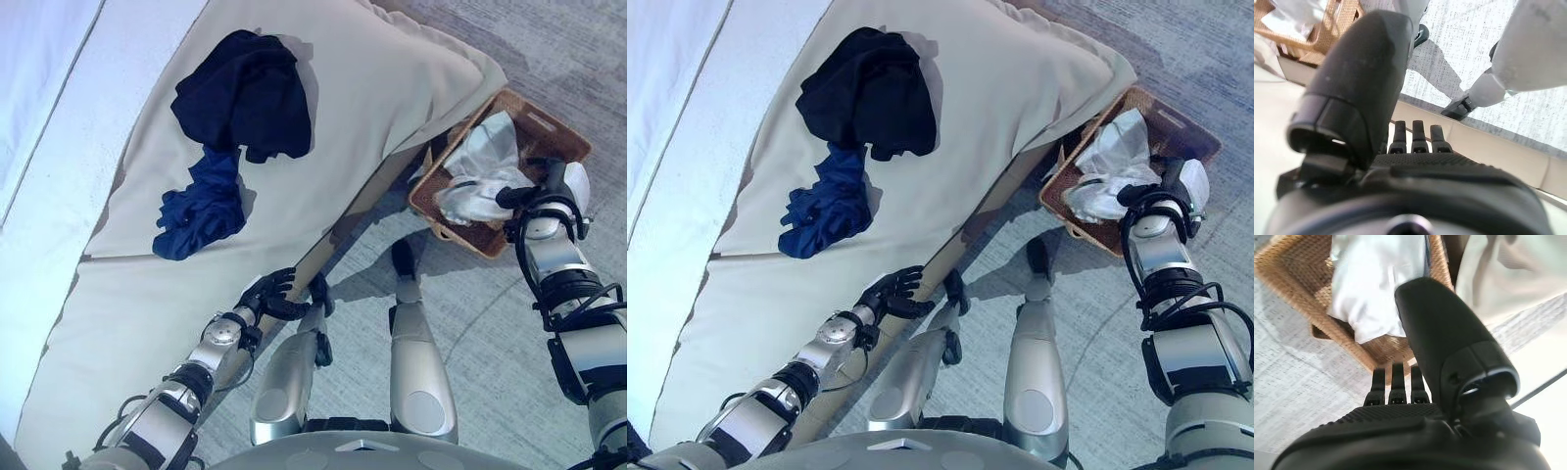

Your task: Pick up the clothes from the bed and place them into the basket

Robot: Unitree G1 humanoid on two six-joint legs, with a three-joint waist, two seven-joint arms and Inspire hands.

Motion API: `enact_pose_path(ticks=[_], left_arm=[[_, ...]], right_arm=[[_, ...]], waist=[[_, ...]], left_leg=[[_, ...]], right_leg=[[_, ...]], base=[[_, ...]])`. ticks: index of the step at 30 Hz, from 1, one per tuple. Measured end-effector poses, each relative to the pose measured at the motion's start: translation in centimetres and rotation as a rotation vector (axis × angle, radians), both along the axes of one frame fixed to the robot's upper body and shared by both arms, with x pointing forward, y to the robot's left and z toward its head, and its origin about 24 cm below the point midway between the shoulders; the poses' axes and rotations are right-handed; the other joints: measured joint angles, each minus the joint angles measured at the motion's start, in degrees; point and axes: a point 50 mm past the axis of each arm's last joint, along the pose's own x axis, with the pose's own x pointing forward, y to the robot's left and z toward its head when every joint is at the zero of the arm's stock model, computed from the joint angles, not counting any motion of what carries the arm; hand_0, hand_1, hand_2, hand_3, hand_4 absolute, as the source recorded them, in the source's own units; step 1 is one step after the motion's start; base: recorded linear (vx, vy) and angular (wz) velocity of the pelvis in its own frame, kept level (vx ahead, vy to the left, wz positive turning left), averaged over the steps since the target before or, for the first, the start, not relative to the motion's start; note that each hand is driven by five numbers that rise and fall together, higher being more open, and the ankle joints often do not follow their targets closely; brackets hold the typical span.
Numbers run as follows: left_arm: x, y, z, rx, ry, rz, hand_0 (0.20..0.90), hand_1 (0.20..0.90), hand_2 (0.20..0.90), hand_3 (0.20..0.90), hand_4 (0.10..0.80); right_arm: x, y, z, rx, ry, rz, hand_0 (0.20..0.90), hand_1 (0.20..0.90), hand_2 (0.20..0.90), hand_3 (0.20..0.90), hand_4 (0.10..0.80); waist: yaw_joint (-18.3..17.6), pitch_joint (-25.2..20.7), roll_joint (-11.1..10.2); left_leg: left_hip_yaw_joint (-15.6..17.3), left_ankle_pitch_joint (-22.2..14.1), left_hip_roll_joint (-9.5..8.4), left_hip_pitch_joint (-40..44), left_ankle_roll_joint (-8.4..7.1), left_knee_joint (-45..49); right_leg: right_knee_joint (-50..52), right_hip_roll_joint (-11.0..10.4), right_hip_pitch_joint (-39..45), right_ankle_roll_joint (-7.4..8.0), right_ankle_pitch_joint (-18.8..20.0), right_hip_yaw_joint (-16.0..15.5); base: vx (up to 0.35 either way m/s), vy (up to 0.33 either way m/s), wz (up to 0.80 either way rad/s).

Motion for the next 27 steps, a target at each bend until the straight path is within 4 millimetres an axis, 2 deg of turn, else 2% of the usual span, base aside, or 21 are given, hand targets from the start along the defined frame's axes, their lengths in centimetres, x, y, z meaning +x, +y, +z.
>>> enact_pose_path(ticks=[3, 6, 10, 12, 14, 15, 17, 20, 21, 24, 27], left_arm=[[-0.2, 0.1, -0.2, -0.003, 0.007, 0.004, 0.9, 0.9, 0.9, 0.9, 0.8], [-0.3, 0.1, -0.3, -0.005, 0.011, 0.013, 0.9, 0.9, 0.9, 0.9, 0.8], [-1.0, -0.2, -0.8, -0.032, 0.027, 0.067, 0.9, 0.9, 0.9, 0.9, 0.8], [-1.1, 0.0, -0.9, -0.037, 0.028, 0.096, 0.9, 0.9, 0.9, 0.9, 0.8], [-1.1, 0.3, -0.9, -0.04, 0.038, 0.125, 0.9, 0.9, 0.9, 0.9, 0.8], [-1.1, 0.4, -0.9, -0.04, 0.04, 0.133, 0.9, 0.9, 0.9, 0.9, 0.8], [-1.1, 0.8, -1.0, -0.041, 0.06, 0.161, 0.9, 0.9, 0.9, 0.9, 0.8], [-1.1, 0.9, -1.0, -0.045, 0.065, 0.172, 0.9, 0.9, 0.9, 0.9, 0.8], [-1.1, 0.9, -1.0, -0.045, 0.063, 0.171, 0.9, 0.9, 0.9, 0.9, 0.8], [-0.7, 1.0, -0.6, -0.042, 0.051, 0.167, 0.9, 0.9, 0.9, 0.9, 0.8], [-1.0, 2.0, -0.8, -0.027, 0.077, 0.198, 0.9, 0.9, 0.9, 0.9, 0.8]], right_arm=[[-0.8, 0.0, -0.4, 0.03, -0.059, 0.003, 0.9, 0.9, 0.9, 0.9, 0.8], [-1.4, -0.2, 0.2, 0.041, -0.136, -0.016, 0.9, 0.9, 0.9, 0.9, 0.8], [-2.0, 0.7, 3.1, 0.028, -0.323, -0.008, 0.9, 0.9, 0.9, 0.9, 0.8], [-2.4, 1.8, 5.5, -0.041, -0.43, 0.033, 0.9, 0.9, 0.9, 0.9, 0.8], [-2.4, 2.7, 7.4, -0.12, -0.457, 0.118, 0.9, 0.9, 0.9, 0.9, 0.8], [-2.3, 3.1, 7.9, -0.148, -0.45, 0.153, 0.9, 0.9, 0.9, 0.9, 0.8], [-1.3, 4.2, 9.0, -0.26, -0.319, 0.309, 0.9, 0.9, 0.9, 0.9, 0.8], [0.3, 4.6, 7.7, -0.316, -0.109, 0.413, 0.9, 0.9, 0.9, 0.9, 0.8], [0.8, 4.3, 7.2, -0.316, -0.058, 0.41, 0.9, 0.9, 0.9, 0.9, 0.8], [2.4, 3.3, 6.0, -0.328, 0.097, 0.363, 0.9, 0.9, 0.9, 0.9, 0.8], [3.9, 4.7, 7.2, -0.367, 0.097, 0.375, 0.9, 0.9, 0.9, 0.9, 0.8]], waist=[[-0.02, 0.02, -0.03], [0.01, 0.12, -0.19], [-0.41, 0.43, -0.65], [-0.36, 1.22, -1.83], [-0.34, 1.84, -2.94], [-0.12, 1.95, -3.28], [0.7, 2.09, -4.18], [3.81, 2.07, -4.73], [4.64, 2.05, -4.88], [10.03, 2.19, -5.18], [13.54, 2.78, -6.16]], left_leg=[[-0.93, 0.08, -0.02, 0.15, 0.11, 0.01], [-1.4, 0.13, 0.04, 0.23, 0.19, 0.02], [-1.99, 0.1, 0.27, 1.36, 0.2, 0.09], [-2.66, 0.09, 0.82, 2.34, 0.19, 0.13], [-3.62, 0.04, 1.12, 2.33, 0.21, 0.15], [-3.96, 0.01, 1.18, 2.29, 0.27, 0.15], [-5.54, 0.03, 1.37, 2.04, 0.22, 0.42], [-8.18, 0.09, 1.65, 1.36, -0.2, 1.69], [-9.05, -0.09, 1.64, 0.86, -0.45, 2.63], [-13.39, 0.16, 1.8, -2.52, -0.73, 4.5], [-16.18, 0.8, 1.94, -3.99, -1.47, 4.56]], right_leg=[[0.29, -0.23, 0.56, 0.03, 0.03, -0.84], [0.27, -0.25, 0.92, 0.03, 0.02, -1.22], [-0.61, -0.2, 2.97, 0.06, 0.04, -1.96], [-1.62, 0.17, 4.88, 0.0, 0.09, -2.98], [-1.72, 0.21, 5.71, 0.0, 0.08, -4.27], [-1.73, 0.25, 5.78, 0.0, 0.09, -4.48], [-1.83, 0.17, 6.51, -0.01, 0.07, -6.01], [-2.07, -0.01, 8.35, -0.02, -0.21, -8.98], [-1.96, -0.11, 8.57, -0.19, -0.4, -9.75], [-1.38, -0.21, 8.29, -1.01, -0.83, -14.11], [-1.46, -0.21, 8.26, -1.03, -0.84, -16.84]], base=[[0.044, -0.004, 0.15], [0.044, 0.008, 0.08], [0.055, 0.031, 0.06], [0.024, 0.079, 0.16], [0.009, 0.086, 0.24], [0.009, 0.081, 0.23], [0.046, 0.086, 0.3], [0.027, 0.076, 0.44], [-0.005, 0.072, 0.61], [0.003, 0.088, 0.72], [-0.003, 0.067, 0.49]])
